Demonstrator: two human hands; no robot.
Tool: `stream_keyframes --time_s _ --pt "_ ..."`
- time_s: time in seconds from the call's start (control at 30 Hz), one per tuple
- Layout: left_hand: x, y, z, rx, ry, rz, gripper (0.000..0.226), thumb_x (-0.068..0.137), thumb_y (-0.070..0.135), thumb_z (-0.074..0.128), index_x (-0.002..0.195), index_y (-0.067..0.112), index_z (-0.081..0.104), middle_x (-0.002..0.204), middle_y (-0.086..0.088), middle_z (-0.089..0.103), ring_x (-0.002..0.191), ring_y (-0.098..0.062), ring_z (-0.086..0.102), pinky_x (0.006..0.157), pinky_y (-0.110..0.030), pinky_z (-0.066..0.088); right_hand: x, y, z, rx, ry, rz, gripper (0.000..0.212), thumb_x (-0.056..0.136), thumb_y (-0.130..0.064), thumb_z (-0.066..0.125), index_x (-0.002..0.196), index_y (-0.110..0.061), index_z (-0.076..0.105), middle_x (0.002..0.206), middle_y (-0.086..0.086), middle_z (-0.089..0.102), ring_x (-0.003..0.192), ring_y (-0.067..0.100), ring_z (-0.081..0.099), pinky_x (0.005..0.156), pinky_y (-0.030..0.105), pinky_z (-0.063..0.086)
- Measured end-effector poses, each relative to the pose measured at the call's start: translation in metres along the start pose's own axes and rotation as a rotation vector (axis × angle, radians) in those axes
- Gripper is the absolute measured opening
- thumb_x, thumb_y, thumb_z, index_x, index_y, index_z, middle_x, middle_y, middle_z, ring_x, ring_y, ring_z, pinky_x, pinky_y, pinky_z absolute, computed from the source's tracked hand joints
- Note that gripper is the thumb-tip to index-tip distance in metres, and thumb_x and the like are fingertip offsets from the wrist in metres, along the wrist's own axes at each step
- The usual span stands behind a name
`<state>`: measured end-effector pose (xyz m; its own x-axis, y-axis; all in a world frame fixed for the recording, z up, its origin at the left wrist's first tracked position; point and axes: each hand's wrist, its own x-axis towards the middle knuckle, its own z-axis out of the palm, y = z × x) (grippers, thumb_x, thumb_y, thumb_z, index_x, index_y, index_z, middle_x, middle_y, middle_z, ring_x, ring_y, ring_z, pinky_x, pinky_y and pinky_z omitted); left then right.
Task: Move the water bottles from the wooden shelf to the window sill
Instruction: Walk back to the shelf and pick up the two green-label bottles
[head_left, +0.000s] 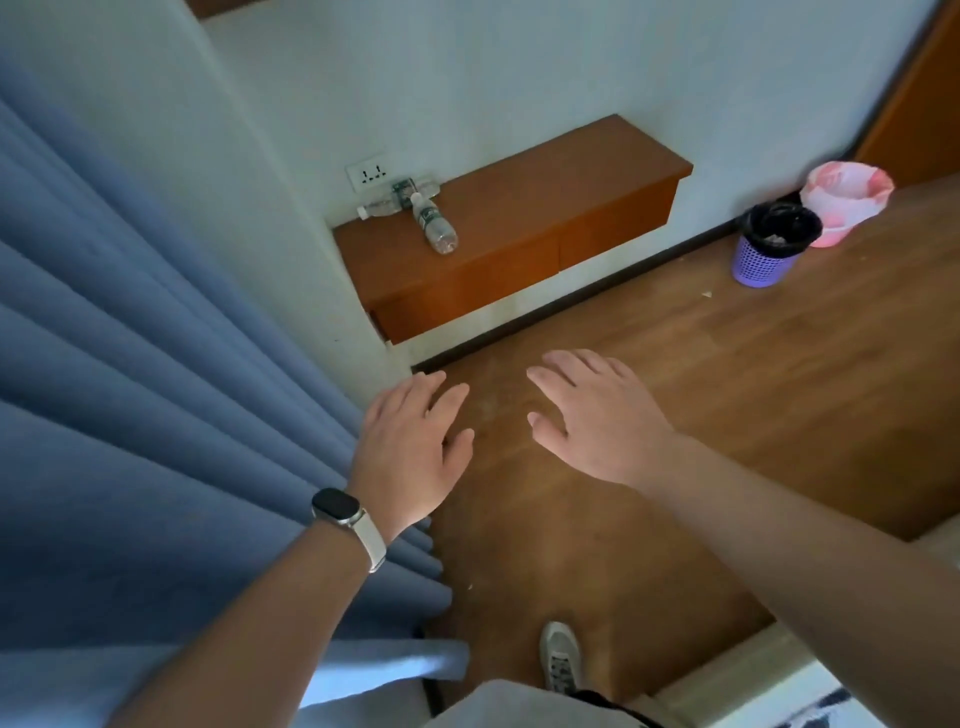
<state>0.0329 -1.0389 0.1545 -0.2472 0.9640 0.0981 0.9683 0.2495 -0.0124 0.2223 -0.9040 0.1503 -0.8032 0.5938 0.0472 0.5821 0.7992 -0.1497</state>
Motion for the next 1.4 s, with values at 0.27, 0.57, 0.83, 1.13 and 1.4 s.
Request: stream_keyframes --time_s 0.27,0.57,0.83,1.13,1.4 --pt "0.063 -0.008 -0.004 -0.017 0.019 0.018 0.052 0.095 0.049 0.054 0.141 0.024 0.052 0.144 -0.005 0.054 0.134 -0.026 0.047 0.109 -0.046 0.038 0.047 0.040 -0.016 -0.008 0.013 0.008 0.057 0.094 -0.060 0.036 0.139 -0.029 0.051 0.146 0.000 0.051 0.135 0.023 0.046 0.109 0.041 0.035" --pt "0.147 -0.031 0.023 -0.030 0.022 0.052 0.053 0.094 0.055 0.049 0.135 0.022 0.057 0.138 -0.007 0.060 0.129 -0.030 0.053 0.104 -0.051 0.042 0.107 0.073 -0.010 0.001 -0.048 0.038 0.062 0.096 -0.062 0.027 0.147 -0.030 0.038 0.155 0.000 0.039 0.144 0.024 0.032 0.114 0.042 0.024" --pt "0.255 -0.068 0.052 -0.143 -0.001 0.095 0.050 0.098 0.051 0.049 0.140 0.024 0.054 0.145 -0.005 0.053 0.137 -0.026 0.045 0.110 -0.048 0.036 0.207 0.107 -0.008 -0.077 -0.090 0.101 0.062 0.095 -0.060 0.030 0.148 -0.027 0.039 0.154 0.002 0.040 0.142 0.025 0.033 0.115 0.042 0.026" --pt "0.351 -0.132 0.068 -0.176 0.035 0.073 0.051 0.098 0.052 0.041 0.138 0.023 0.051 0.141 -0.006 0.055 0.134 -0.026 0.048 0.108 -0.050 0.038 0.324 0.116 -0.009 -0.075 -0.035 0.092 0.059 0.096 -0.056 0.036 0.144 -0.022 0.045 0.149 0.005 0.046 0.138 0.028 0.038 0.111 0.044 0.031" --pt "0.377 -0.173 0.065 -0.134 0.093 -0.066 0.044 0.093 0.047 0.053 0.130 0.022 0.057 0.133 -0.006 0.062 0.126 -0.029 0.055 0.102 -0.050 0.043 0.397 0.118 -0.005 -0.063 -0.040 -0.008 0.060 0.098 -0.059 0.033 0.149 -0.027 0.037 0.156 0.001 0.038 0.144 0.024 0.030 0.116 0.043 0.024"
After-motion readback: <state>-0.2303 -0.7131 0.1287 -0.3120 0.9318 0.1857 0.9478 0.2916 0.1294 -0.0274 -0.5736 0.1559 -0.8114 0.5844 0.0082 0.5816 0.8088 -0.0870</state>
